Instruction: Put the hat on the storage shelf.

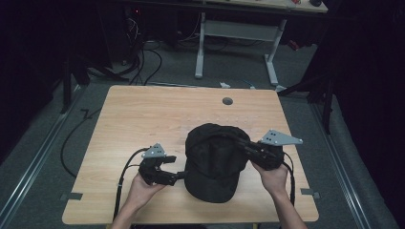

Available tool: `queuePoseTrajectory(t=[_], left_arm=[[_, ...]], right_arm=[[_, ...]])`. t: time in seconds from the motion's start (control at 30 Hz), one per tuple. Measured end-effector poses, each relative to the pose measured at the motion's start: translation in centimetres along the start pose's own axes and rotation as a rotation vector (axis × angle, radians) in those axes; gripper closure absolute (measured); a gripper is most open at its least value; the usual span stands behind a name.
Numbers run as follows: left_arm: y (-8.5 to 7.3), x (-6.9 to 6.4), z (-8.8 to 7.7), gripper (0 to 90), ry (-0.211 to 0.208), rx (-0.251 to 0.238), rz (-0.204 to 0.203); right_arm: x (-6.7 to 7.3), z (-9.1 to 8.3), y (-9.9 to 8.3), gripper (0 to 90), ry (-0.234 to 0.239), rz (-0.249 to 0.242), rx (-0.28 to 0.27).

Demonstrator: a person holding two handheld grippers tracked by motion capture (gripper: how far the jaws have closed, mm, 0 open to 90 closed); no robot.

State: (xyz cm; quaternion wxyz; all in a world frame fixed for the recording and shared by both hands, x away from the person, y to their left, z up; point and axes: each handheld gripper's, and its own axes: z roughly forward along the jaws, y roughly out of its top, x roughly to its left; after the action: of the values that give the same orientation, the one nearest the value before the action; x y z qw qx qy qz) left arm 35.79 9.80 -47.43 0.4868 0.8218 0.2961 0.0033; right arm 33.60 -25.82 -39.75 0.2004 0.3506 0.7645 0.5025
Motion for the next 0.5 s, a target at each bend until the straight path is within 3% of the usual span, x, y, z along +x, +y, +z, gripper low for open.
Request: queuePoseTrajectory(t=[0.33, 0.5], left_arm=[[0.61, -0.38, 0.74, 20.6, -0.059, 0.014, 0.006], [0.61, -0.45, 1.05, 20.1, -0.067, 0.033, 0.009]], right_arm=[[0.08, 0.21, 0.04, 85.7, 0.011, 0.002, -0.006], [0.13, 0.23, 0.07, 85.7, 0.023, 0.000, -0.013]])
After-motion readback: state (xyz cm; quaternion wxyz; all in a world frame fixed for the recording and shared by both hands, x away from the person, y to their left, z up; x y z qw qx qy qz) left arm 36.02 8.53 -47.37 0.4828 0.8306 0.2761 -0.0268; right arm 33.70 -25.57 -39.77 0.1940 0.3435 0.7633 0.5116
